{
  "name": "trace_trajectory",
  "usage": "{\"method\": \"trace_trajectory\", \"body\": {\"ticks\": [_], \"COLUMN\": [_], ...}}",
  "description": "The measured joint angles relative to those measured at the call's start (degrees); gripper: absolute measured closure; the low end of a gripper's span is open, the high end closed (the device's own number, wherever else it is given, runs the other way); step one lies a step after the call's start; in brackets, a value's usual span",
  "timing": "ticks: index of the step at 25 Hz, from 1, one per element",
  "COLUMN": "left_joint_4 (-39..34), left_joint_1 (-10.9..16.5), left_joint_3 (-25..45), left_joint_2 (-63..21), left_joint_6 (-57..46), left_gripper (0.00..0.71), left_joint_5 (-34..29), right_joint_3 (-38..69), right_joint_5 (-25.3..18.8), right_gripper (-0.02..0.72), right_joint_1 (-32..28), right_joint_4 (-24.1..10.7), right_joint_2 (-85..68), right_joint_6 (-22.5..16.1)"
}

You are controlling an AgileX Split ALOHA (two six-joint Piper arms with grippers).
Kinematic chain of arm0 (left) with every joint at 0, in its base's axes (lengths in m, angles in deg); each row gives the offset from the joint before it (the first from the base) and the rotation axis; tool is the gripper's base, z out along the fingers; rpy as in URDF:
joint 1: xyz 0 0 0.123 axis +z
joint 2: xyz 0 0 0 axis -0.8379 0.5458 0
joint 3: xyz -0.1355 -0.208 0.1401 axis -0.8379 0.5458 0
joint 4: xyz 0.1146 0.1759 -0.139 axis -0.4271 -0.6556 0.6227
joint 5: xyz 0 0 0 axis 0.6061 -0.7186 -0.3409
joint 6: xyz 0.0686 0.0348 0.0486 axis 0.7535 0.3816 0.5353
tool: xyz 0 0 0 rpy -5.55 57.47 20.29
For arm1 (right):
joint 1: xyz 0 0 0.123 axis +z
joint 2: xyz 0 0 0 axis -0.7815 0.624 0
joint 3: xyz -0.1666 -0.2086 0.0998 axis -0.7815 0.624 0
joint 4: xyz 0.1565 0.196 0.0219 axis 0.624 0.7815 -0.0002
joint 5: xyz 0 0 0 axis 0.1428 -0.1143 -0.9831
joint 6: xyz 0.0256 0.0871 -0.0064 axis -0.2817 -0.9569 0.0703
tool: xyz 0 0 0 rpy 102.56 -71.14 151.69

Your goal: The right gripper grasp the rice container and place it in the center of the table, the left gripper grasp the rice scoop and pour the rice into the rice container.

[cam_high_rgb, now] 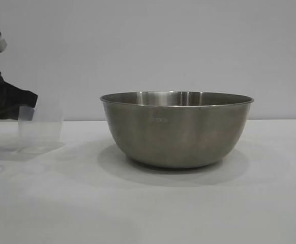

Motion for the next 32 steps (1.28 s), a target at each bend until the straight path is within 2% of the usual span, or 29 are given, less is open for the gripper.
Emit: {"method": "trace_trajectory", "body": {"ticks": [3,5,7,13,16,17,18,24,27,30,32], "left_joint_4": [0.0,0.1,0.6,6.4,8.8,10.4,11.9,17.5,22.4,30.9,33.7], "left_joint_1": [0.0,0.0,0.0,0.0,0.0,0.0,0.0,0.0,0.0,0.0,0.0], "left_joint_3": [3.1,5.8,9.0,17.3,19.8,20.4,20.7,21.2,21.3,21.6,21.7], "left_joint_2": [0.0,0.0,-0.1,-6.7,-13.4,-15.7,-18.8,-36.5,-45.5,-53.6,-57.3], "left_joint_6": [0.0,1.2,2.9,4.1,5.7,6.1,6.2,8.4,12.1,21.1,24.4], "left_gripper": [0.494,0.498,0.498,0.498,0.498,0.458,0.473,0.473,0.473,0.473,0.473], "left_joint_5": [3.2,10.0,14.0,15.2,15.2,15.2,15.1,5.3,-2.8,-13.1,-17.6], "right_joint_3": [0.0,0.0,0.0,0.0,0.0,0.0,0.0,0.0,0.0,0.0,0.0], "right_joint_5": [0.0,0.0,0.0,0.0,0.0,0.0,0.0,0.0,0.0,0.0,0.0], "right_gripper": [0.333,0.333,0.333,0.333,0.333,0.333,0.333,0.333,0.333,0.333,0.333], "right_joint_1": [0.0,0.0,0.0,0.0,0.0,0.0,0.0,0.0,0.0,0.0,0.0], "right_joint_4": [0.0,0.0,0.0,0.5,0.5,0.5,0.5,0.5,0.5,0.5,0.5], "right_joint_2": [0.0,0.0,0.0,0.0,0.0,0.0,0.0,0.0,0.0,0.0,0.0], "right_joint_6": [0.0,0.0,0.0,0.0,0.0,0.0,0.0,0.0,0.0,0.0,0.0]}}
